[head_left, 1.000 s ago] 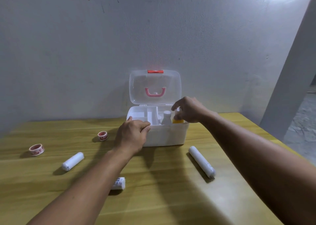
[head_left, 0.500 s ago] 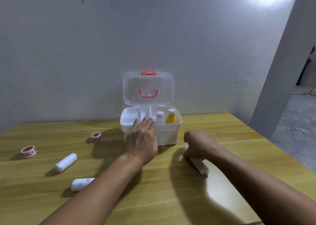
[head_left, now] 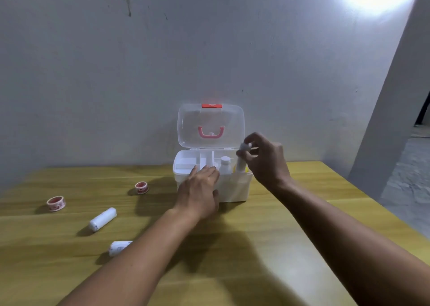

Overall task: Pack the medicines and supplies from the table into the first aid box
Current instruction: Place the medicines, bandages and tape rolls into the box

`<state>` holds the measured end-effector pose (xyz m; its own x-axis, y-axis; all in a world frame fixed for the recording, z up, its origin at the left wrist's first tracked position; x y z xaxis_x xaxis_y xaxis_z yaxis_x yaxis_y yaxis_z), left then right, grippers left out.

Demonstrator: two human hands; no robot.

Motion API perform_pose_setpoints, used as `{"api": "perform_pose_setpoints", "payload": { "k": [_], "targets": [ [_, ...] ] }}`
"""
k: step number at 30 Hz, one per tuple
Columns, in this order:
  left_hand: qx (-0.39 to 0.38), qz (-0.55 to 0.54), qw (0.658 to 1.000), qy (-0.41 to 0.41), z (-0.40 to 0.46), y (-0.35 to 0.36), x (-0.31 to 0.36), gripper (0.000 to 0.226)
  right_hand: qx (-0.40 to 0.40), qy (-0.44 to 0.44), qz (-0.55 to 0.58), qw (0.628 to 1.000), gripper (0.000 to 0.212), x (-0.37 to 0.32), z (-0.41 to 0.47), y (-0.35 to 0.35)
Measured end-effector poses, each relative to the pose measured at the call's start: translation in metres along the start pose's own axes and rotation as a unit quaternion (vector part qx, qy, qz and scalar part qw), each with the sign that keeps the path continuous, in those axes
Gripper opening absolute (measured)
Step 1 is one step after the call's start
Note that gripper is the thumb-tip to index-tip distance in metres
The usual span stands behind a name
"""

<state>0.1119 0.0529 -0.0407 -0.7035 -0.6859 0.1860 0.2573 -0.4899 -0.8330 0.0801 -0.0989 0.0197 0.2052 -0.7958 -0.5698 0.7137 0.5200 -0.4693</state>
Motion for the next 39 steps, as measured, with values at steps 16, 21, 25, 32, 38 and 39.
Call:
{"api": "perform_pose_setpoints", "payload": {
  "k": [16,21,25,32,38,39],
  "targets": [
    [0.071,-0.031,0.997,0.009,-0.022,-0.023,-0.025,0.045,-0.062,-0.029,-0.138,0.988,0.026,0.002,-0.018,0.026],
    [-0.045,-0.04,0.989,-0.136,-0.047,-0.049,-0.066,0.017,-0.081,-0.111,-0.144,0.98,0.025,-0.031,-0.031,0.045],
    [-0.208,-0.087,0.956,-0.187,-0.074,-0.052,-0.096,0.042,-0.144,-0.162,-0.189,0.958,0.037,-0.046,-0.048,0.074],
    [-0.245,-0.028,0.949,-0.196,-0.116,-0.064,-0.114,0.03,-0.153,-0.203,-0.221,0.942,0.048,-0.045,-0.072,0.091],
    [-0.157,0.018,0.961,-0.228,-0.13,-0.072,-0.14,0.027,-0.132,-0.21,-0.206,0.947,0.057,-0.043,-0.077,0.092],
    [-0.148,0.058,0.962,-0.223,-0.13,-0.074,-0.144,0.029,-0.134,-0.207,-0.207,0.947,0.059,-0.042,-0.077,0.093]
  ]
}}
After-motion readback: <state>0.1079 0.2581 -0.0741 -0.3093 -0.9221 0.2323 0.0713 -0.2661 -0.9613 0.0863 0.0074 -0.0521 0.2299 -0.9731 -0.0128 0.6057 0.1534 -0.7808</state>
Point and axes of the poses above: each hand's wrist, its own z-axis towards the middle knuckle, its own y-axis out of the palm, x = y × z, the point moved 6 cm from there along z, towards the middle knuckle, and after that the axes turned 2 degrees about x, right-handed, at the moved point
